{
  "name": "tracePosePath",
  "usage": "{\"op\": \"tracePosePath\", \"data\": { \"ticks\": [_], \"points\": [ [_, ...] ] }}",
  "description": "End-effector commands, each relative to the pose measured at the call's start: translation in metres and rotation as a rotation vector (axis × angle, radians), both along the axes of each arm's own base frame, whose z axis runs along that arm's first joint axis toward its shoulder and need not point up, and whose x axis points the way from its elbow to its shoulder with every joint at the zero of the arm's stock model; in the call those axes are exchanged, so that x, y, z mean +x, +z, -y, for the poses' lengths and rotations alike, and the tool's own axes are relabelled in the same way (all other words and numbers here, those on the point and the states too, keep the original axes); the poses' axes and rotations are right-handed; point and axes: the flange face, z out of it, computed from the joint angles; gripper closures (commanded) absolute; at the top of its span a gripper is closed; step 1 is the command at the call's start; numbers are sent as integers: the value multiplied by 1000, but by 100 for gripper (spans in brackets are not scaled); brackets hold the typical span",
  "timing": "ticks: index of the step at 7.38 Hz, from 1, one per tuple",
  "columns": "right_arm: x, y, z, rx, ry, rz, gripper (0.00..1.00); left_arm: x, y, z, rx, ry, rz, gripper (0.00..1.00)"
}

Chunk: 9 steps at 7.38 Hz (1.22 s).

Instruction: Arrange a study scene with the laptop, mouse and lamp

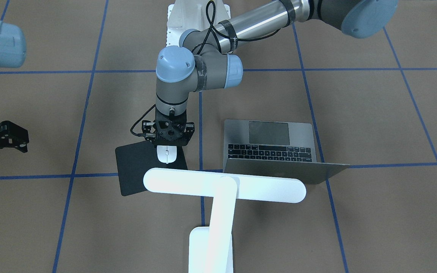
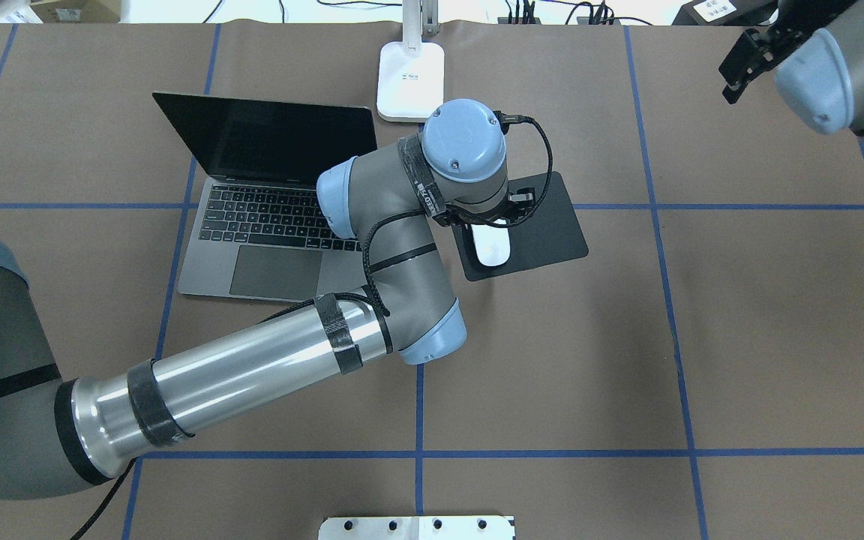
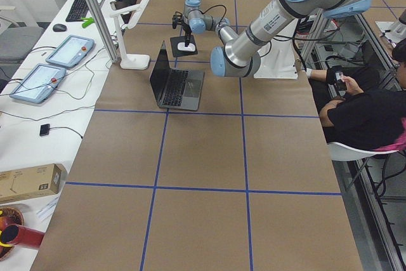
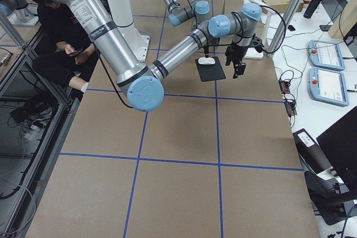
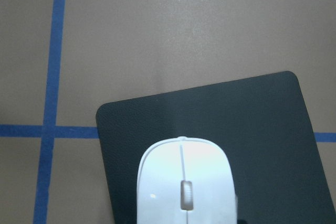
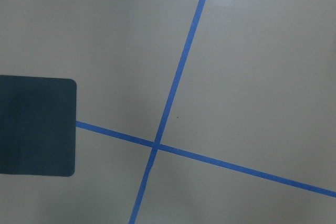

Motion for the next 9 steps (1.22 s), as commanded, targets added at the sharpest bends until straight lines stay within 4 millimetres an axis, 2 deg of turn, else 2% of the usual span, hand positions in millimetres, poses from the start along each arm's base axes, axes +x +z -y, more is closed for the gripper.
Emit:
{"op": "tracePosePath", "data": {
  "ticks": [1,2,3,4,5,6,7,8,9],
  "points": [
    [56,42,-34,26,74,3,0,-9,-11,-1,10,7,-14,0],
    [90,43,-30,8,129,14,0,-26,-10,0,20,41,23,0],
    [108,66,-34,-27,156,3,0,-85,-5,-14,40,104,96,0],
    [138,91,-44,-81,202,14,0,-160,27,-42,119,147,133,0],
    [155,116,-58,-136,224,45,0,-219,74,-54,172,192,161,0],
    [159,128,-63,-158,230,43,0,-270,113,-51,187,240,166,0],
    [161,137,-69,-175,233,39,0,-330,166,-47,197,289,185,0],
    [161,145,-74,-187,233,37,0,-399,222,-27,208,338,209,0],
    [163,152,-77,-200,237,28,0,-482,276,-1,237,360,238,0]
  ]
}}
